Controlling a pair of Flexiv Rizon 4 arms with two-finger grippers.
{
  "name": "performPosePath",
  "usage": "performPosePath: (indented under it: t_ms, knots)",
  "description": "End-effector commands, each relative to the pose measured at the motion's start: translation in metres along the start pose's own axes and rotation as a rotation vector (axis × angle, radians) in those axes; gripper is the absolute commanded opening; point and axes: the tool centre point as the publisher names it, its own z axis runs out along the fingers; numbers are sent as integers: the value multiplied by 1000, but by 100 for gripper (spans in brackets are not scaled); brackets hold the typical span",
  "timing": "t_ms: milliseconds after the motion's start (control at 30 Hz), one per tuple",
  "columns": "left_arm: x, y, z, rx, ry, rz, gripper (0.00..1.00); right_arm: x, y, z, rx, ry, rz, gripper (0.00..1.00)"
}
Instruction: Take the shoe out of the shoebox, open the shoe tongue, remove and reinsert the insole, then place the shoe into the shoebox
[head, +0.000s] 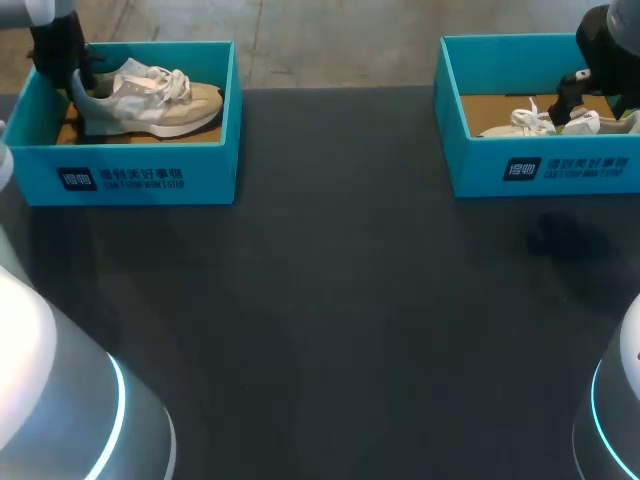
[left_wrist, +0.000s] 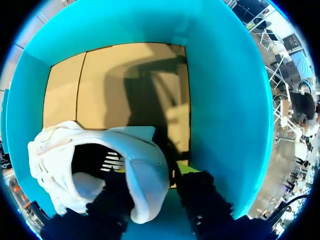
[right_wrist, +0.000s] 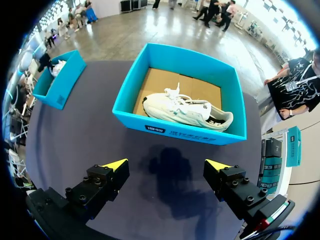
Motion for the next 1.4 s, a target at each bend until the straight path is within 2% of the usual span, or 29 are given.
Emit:
performPosePath:
  t_ms: [33,133,300,467,767,1033,1400]
  knots:
    - [-1,6,2,9,2,5,20,-1,0,1,-1,2,-1,100]
    - [1,5,1,8,9,13,0,-1,0,1,-1,2,-1,100]
    - [4,4,-2,6,17,23,0,-1,0,1,-1,2,-1,100]
    - [8,1,-16,-8,24,53,0,-1,0,1,-1,2,-1,100]
    - [15,-3,-54,-37,36,65,0,-1,0,1,-1,2,-1,100]
    - [17,-8,-98,-17,20,56,0,-1,0,1,-1,2,-1,100]
    - [23,-17,-144,-50,70,48,0,-1,0,1,-1,2,-1,100]
